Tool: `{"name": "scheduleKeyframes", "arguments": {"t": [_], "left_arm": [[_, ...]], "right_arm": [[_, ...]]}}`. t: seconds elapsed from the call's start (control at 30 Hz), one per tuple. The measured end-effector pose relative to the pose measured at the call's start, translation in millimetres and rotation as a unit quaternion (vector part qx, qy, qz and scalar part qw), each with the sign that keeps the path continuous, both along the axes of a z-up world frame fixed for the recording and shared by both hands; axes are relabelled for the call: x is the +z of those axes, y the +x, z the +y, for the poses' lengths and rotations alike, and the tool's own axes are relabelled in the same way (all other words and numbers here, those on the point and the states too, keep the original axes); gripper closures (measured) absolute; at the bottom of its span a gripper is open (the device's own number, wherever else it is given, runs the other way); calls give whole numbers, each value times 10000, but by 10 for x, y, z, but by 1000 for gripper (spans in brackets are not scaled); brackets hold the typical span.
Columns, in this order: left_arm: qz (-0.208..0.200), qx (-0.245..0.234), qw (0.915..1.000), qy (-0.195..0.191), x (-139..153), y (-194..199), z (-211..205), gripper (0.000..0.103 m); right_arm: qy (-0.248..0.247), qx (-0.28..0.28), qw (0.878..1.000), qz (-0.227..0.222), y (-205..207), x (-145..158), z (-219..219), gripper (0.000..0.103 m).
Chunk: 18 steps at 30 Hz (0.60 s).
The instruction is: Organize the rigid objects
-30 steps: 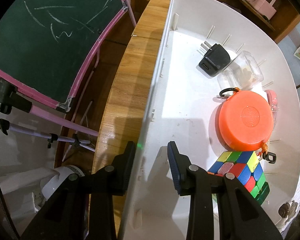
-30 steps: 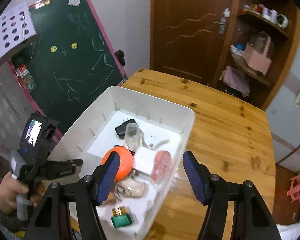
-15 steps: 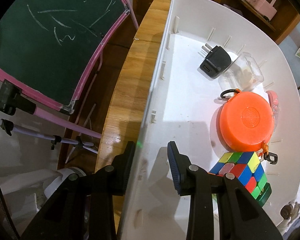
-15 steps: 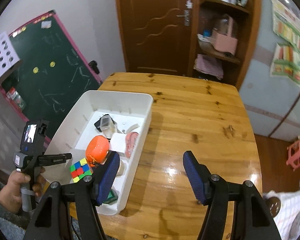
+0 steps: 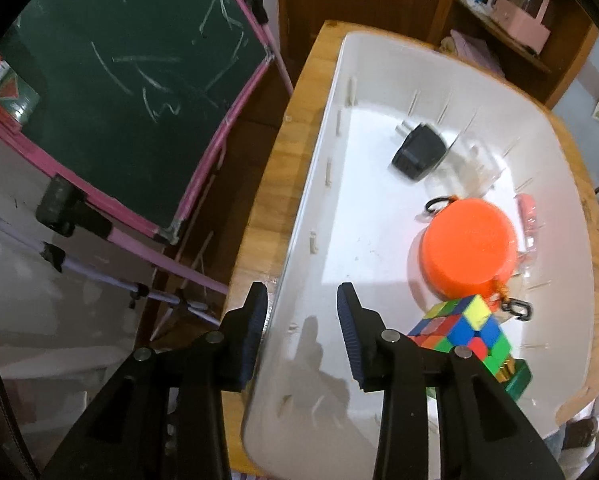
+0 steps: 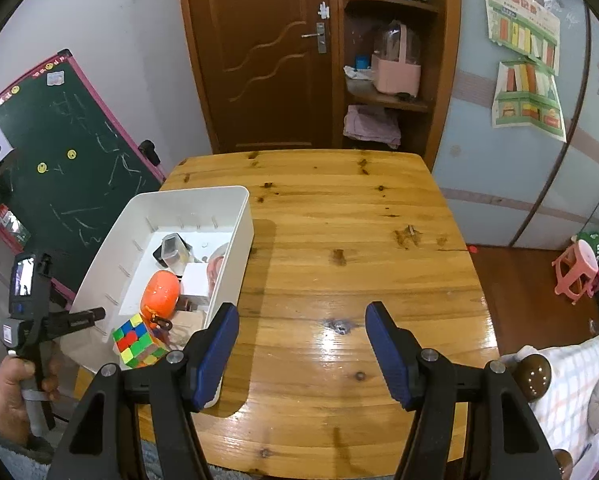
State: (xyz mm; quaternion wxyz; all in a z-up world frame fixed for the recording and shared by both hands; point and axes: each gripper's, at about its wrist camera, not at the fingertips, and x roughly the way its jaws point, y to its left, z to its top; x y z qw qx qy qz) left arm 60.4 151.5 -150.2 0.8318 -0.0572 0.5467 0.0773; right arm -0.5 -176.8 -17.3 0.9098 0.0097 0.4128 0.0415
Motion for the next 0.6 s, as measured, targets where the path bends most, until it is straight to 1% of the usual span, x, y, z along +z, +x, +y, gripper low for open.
{"name": "scheduleKeyframes", "arguments": {"t": [0.07, 0.13, 0.2, 0.23, 0.27, 0.33, 0.37, 0.43, 0.6], "left_arm": [[-158, -18, 9999, 27, 148, -54, -51, 62], [-300, -68, 9995, 96, 319, -110, -144, 57], [-469, -190, 9987, 37, 450, -164, -227, 55], [-566, -264, 9980, 44, 540, -206, -297, 51], [-643, -315, 9974, 64, 613, -235, -353, 49], [-845, -440, 9954, 115, 786, -314, -490, 37], [-939, -487, 9943, 131, 862, -345, -546, 35], [-1118, -601, 9918, 133, 1015, -406, -675, 34], [-1211, -761, 9896, 159, 1211, -513, -881, 34]], "right_arm": [[10, 30, 10000, -47, -46, 28, -15, 36], [2, 69, 9999, -102, -88, 58, -29, 36], [17, 104, 9998, -140, -121, 77, -47, 36], [33, 109, 9998, -160, -144, 82, -61, 33], [36, 101, 9998, -175, -155, 85, -69, 29], [39, 76, 9997, -214, -201, 103, -103, 28], [46, 74, 9997, -219, -211, 109, -109, 28], [52, 78, 9996, -260, -248, 133, -133, 28], [-3, 50, 9994, -346, -302, 200, -162, 28]]}}
